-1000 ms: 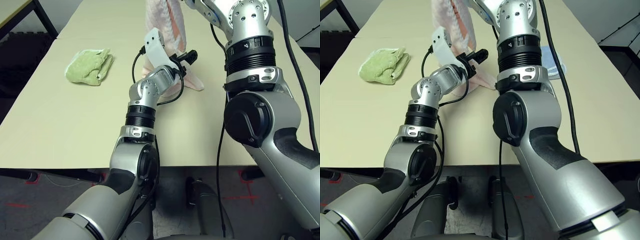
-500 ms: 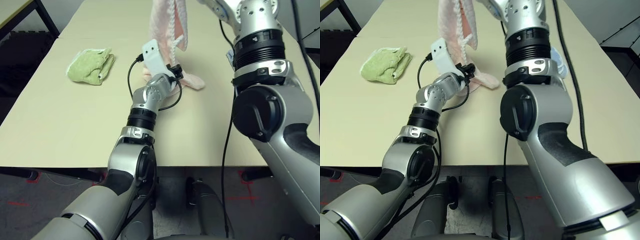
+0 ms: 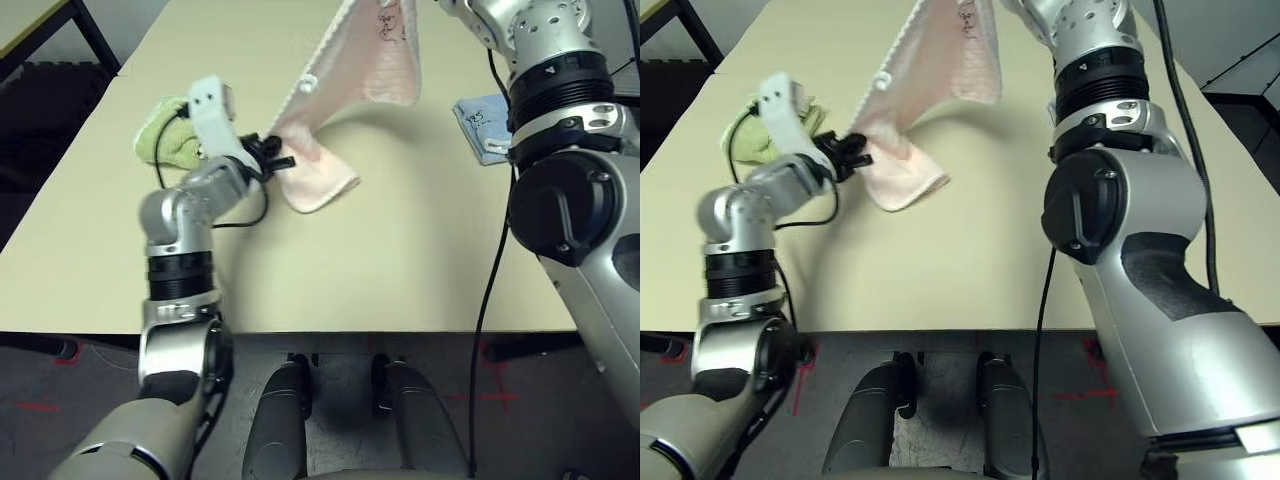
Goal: Fold the towel and set it aside.
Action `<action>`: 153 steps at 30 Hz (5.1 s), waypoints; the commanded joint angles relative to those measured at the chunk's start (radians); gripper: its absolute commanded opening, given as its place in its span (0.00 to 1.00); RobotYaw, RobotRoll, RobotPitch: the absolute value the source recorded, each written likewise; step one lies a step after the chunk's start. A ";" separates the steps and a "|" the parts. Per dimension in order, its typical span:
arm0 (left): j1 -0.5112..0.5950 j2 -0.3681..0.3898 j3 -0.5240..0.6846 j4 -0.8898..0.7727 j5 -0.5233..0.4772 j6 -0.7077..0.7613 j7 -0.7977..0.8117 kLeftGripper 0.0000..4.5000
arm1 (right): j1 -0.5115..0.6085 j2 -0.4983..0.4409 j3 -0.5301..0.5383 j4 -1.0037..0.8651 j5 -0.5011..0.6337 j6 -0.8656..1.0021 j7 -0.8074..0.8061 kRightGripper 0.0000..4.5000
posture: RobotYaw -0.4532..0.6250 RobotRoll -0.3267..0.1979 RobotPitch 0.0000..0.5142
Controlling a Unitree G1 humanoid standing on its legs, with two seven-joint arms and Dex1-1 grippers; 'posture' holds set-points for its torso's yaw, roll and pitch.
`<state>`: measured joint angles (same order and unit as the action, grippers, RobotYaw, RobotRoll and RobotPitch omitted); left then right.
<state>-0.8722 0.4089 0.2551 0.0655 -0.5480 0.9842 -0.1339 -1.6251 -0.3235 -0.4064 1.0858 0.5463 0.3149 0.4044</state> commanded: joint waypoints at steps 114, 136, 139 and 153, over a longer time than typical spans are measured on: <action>-0.153 -0.071 -0.182 0.796 0.366 -0.845 -0.747 0.99 | -0.177 0.017 -0.024 0.137 -0.126 -0.663 0.508 0.00 | 0.45 0.62 0.36; -0.072 -0.007 -0.190 0.641 0.309 -0.653 -0.895 0.99 | -0.159 0.017 -0.022 0.130 -0.128 -0.650 0.502 0.00 | 0.46 0.62 0.35; -0.059 0.023 -0.189 0.586 0.283 -0.589 -0.923 0.99 | -0.154 0.020 -0.021 0.130 -0.128 -0.647 0.501 0.00 | 0.46 0.62 0.35; 0.016 0.064 -0.217 0.404 0.219 -0.395 -0.958 0.99 | -0.149 0.024 -0.022 0.129 -0.126 -0.637 0.503 0.00 | 0.47 0.62 0.35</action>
<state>-0.8766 0.4798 0.0568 0.4875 -0.3179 0.5765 -1.0937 -1.7787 -0.2988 -0.4237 1.2213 0.4163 -0.3234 0.9069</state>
